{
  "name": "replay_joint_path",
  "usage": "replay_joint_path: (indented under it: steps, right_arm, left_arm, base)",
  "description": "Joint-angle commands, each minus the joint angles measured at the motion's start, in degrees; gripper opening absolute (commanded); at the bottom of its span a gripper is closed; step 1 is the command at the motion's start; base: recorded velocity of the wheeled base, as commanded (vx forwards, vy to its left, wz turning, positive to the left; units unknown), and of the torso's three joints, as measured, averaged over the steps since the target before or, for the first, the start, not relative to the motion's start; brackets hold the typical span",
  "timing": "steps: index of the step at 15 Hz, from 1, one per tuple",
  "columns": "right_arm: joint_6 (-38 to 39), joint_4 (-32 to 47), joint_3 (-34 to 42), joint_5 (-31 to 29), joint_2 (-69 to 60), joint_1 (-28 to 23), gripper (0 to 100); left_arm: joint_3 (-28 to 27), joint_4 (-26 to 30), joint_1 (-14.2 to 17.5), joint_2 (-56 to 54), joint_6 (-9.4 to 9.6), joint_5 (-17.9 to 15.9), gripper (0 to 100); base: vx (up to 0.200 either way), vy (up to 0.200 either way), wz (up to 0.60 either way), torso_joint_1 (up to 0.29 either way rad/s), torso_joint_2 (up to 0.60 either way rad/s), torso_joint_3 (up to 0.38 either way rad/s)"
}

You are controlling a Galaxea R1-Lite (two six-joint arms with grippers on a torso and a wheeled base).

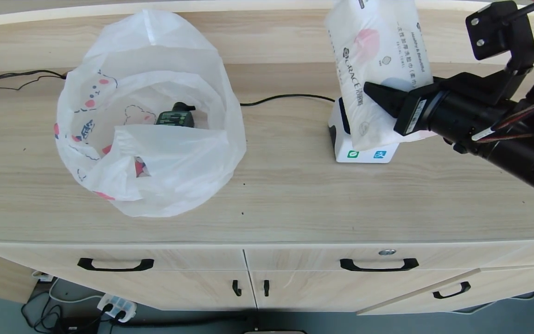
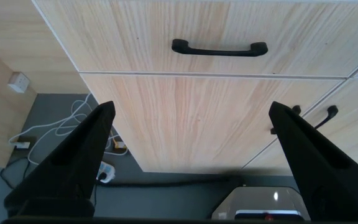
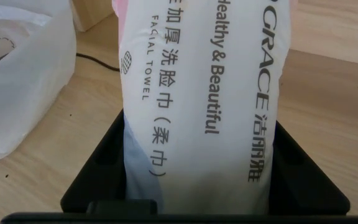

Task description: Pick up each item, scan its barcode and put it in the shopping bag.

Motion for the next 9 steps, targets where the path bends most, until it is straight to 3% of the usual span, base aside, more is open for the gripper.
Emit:
replay_joint_path:
  steps: [1, 9]
  right_arm:
    - [0.1, 0.0, 0.0, 0.0, 0.6, -0.1, 0]
    - [0.3, -0.1, -2.8, 0.1, 1.8, -0.3, 0]
  left_arm:
    - [0.0, -0.1, 0.0, 0.0, -0.02, 0.0, 100]
    - [0.0, -0.1, 0.0, 0.0, -0.11, 0.0, 100]
  base:
    - [0.0, 0.0, 0.0, 0.0, 0.0, 0.0]
    - [0.0, 0.0, 0.0, 0.0, 0.0, 0.0]
